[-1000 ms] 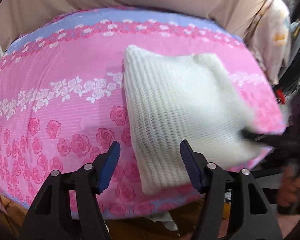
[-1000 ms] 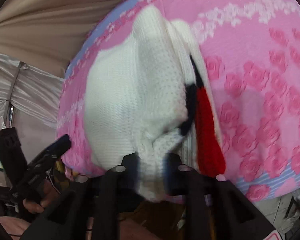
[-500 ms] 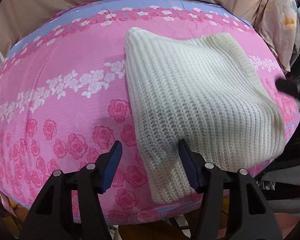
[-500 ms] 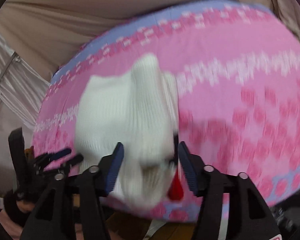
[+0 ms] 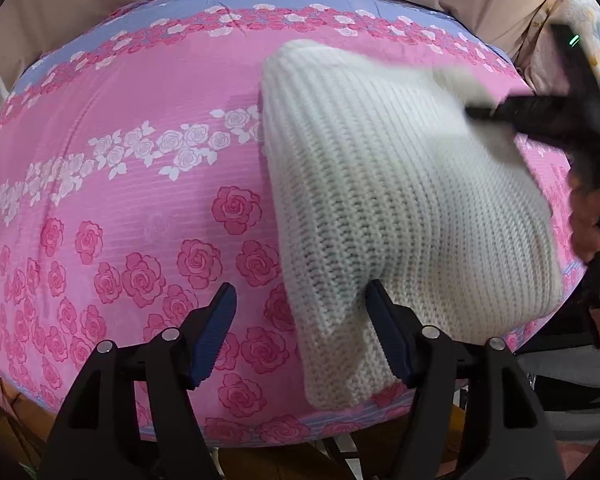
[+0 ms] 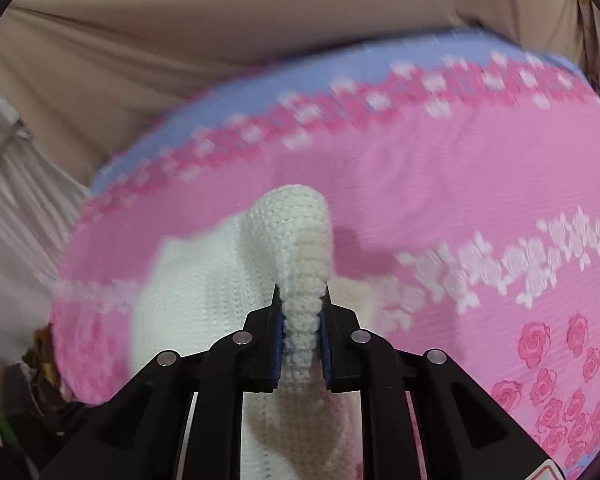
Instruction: Fold small clothes
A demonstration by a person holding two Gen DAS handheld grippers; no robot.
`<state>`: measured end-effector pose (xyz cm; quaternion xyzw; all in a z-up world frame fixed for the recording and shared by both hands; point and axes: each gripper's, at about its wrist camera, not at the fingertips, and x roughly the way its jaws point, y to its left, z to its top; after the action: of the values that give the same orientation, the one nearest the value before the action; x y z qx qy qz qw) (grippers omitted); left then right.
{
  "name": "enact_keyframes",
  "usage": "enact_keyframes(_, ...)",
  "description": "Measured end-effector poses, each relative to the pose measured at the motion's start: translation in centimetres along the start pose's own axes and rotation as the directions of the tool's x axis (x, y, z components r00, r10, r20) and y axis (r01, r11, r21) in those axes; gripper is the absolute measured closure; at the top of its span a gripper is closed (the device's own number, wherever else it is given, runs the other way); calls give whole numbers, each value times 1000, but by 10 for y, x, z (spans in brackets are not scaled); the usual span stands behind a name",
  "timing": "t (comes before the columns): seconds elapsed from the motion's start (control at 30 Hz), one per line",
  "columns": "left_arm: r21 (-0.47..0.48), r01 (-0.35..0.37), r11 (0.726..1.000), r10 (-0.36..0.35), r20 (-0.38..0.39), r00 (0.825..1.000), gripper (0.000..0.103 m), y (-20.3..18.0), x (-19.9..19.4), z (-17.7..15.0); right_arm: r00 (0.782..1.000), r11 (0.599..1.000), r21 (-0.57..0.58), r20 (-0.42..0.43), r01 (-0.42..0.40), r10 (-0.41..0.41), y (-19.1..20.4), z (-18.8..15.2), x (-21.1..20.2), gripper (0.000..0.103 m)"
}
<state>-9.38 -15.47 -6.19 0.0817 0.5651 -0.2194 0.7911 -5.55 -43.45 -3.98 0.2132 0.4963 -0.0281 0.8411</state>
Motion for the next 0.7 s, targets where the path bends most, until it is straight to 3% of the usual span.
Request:
enact_keyframes(0.03,3,-3,1000,3,5,1000,38,-1,-3,2,997,999,-5,-71,39,-39,-9,-6,20,84)
enact_keyframes(0.07,5,-3,1000,3,27,1000,38,-1,-10,4,998,999,18,-62,27,-25,-14,-11,21,82)
enact_keyframes(0.23,-54,45,998,-39,117,992,35,7,-38,22,997,997,64,60,-48,44,0,-44,-61,74)
enact_keyframes(0.3,-48,42,998,-36,118,992,35,5,-33,30,994,994,35,52,-100,98,13,-71,-81,74)
enact_keyframes(0.37,-31,11,999,-8,96,995,34,0,-20,34,991,991,6,-13,-136,136,24,-101,-78,75)
enact_keyframes(0.4,-20,2,1000,0,82,997,35,-4,-11,34,991,992,-6,-59,-124,123,28,-113,-68,84)
enact_keyframes(0.47,2,-30,1000,30,49,998,31,-11,9,33,989,998,-47,-141,34,-40,17,-139,-36,98)
enact_keyframes(0.5,5,-35,999,35,36,999,29,-11,14,31,985,997,-38,-157,66,-72,4,-148,-26,103)
enact_keyframes(0.57,-9,-56,998,57,50,997,23,-11,16,30,990,996,87,-136,-31,42,-19,-150,-32,103)
enact_keyframes(0.67,-13,-51,999,51,54,997,24,-9,7,34,992,999,41,-123,19,-14,-11,-140,-50,94)
enact_keyframes(0.7,-18,-44,999,45,64,997,24,-9,1,34,991,997,11,-111,73,-71,-7,-136,-55,84)
